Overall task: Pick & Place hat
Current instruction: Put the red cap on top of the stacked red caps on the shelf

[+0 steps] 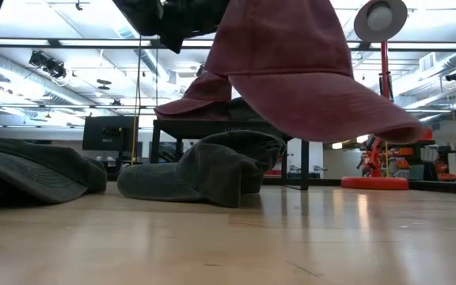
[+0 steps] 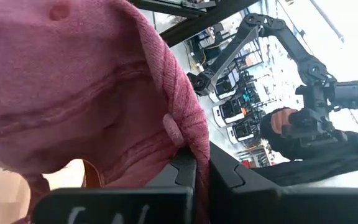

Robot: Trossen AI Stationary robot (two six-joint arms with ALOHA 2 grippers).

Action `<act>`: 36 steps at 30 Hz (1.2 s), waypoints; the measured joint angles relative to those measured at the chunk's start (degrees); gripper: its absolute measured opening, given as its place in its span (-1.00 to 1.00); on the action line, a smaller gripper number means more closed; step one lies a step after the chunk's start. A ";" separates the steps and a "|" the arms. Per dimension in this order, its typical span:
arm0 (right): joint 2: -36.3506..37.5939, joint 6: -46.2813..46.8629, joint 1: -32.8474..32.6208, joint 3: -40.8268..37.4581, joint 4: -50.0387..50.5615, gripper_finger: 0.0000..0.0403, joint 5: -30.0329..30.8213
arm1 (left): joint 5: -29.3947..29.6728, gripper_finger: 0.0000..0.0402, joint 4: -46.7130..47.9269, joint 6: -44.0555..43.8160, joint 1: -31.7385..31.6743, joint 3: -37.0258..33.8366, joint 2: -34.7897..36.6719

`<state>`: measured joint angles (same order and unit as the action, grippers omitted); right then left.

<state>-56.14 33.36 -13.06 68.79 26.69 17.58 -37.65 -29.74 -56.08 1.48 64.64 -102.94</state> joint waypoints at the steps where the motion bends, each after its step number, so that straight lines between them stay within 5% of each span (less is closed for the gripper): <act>1: 0.00 -0.05 0.00 0.00 0.01 0.06 -0.02 | 0.04 -0.93 -0.31 -0.31 0.02 -0.01 -0.20; 9: 0.00 -0.87 0.00 0.00 -0.04 0.06 0.00 | 2.86 -0.91 -0.46 0.12 0.02 0.00 -0.67; 29: 0.00 -0.92 0.00 -0.02 -0.04 0.06 0.00 | 4.11 -0.14 -0.41 -0.27 1.04 0.00 -0.67; 36: 0.00 -0.92 -0.01 -0.04 -0.04 0.06 0.00 | 2.95 -0.03 -0.39 -0.27 1.02 -0.01 -0.67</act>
<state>-56.14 32.45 -13.07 68.75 26.65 17.58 -34.71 -30.13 -56.36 2.50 64.63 -103.61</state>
